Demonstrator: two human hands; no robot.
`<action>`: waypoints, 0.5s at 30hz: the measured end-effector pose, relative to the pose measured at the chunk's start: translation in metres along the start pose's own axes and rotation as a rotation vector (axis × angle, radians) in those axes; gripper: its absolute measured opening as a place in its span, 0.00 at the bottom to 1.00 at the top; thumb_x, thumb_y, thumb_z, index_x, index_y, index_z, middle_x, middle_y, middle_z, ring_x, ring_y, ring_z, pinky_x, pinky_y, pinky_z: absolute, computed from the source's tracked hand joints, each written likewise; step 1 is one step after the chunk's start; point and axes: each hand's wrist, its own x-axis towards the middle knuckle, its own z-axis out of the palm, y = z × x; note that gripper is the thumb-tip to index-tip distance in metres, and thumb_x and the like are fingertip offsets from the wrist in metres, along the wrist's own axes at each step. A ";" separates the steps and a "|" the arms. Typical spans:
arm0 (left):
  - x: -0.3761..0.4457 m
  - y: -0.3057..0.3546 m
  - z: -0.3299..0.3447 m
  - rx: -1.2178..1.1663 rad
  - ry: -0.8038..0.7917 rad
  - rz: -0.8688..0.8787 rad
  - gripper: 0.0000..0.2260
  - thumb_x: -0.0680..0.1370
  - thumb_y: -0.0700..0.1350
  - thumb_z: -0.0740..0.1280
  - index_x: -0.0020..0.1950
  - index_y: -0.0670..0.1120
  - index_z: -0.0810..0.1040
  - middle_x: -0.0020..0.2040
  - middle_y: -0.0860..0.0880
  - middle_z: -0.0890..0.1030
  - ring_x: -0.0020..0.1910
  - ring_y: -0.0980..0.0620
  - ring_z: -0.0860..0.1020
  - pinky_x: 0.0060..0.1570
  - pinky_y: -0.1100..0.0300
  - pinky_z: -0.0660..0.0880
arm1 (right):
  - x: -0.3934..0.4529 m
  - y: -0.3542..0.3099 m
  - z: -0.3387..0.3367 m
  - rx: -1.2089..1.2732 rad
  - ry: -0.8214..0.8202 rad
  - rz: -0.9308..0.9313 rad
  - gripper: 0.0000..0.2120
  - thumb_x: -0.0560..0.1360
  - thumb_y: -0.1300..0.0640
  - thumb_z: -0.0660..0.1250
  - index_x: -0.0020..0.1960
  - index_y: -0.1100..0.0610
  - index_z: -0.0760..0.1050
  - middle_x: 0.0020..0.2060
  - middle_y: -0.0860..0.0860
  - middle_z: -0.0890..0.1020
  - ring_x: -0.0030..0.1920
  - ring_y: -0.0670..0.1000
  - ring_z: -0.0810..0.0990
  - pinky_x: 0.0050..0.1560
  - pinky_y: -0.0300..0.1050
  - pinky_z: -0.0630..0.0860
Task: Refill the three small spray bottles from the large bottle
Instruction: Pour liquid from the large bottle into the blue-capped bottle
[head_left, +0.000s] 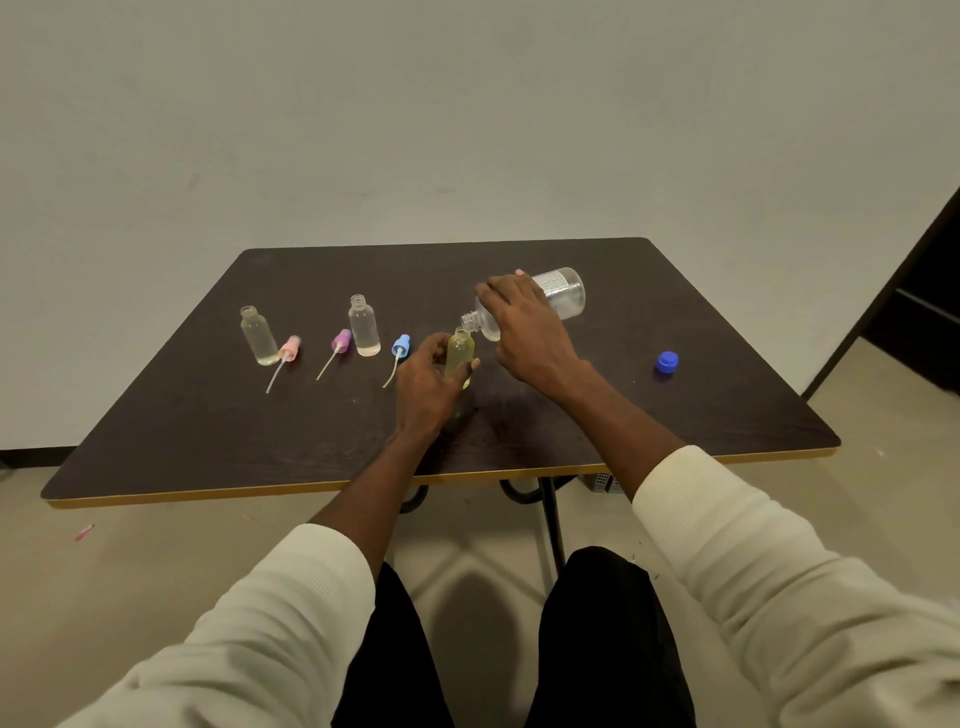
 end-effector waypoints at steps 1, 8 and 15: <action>0.000 0.000 0.000 -0.002 -0.001 -0.004 0.12 0.74 0.47 0.75 0.53 0.53 0.75 0.42 0.64 0.76 0.42 0.71 0.76 0.41 0.78 0.70 | 0.000 0.000 0.000 -0.003 0.005 -0.002 0.31 0.64 0.67 0.72 0.66 0.62 0.72 0.61 0.59 0.75 0.64 0.59 0.72 0.74 0.55 0.59; 0.001 0.000 0.000 -0.006 0.004 -0.018 0.12 0.74 0.47 0.76 0.52 0.53 0.75 0.42 0.64 0.76 0.43 0.74 0.75 0.41 0.78 0.70 | -0.002 0.000 0.002 0.046 0.021 0.036 0.32 0.63 0.68 0.71 0.67 0.62 0.71 0.62 0.58 0.76 0.64 0.59 0.72 0.74 0.52 0.56; 0.003 -0.006 0.003 -0.010 0.025 -0.029 0.15 0.75 0.49 0.75 0.58 0.46 0.78 0.47 0.58 0.78 0.45 0.62 0.77 0.46 0.65 0.75 | -0.005 -0.001 0.008 0.391 0.045 0.338 0.30 0.68 0.63 0.72 0.69 0.61 0.70 0.64 0.56 0.75 0.63 0.56 0.74 0.67 0.53 0.70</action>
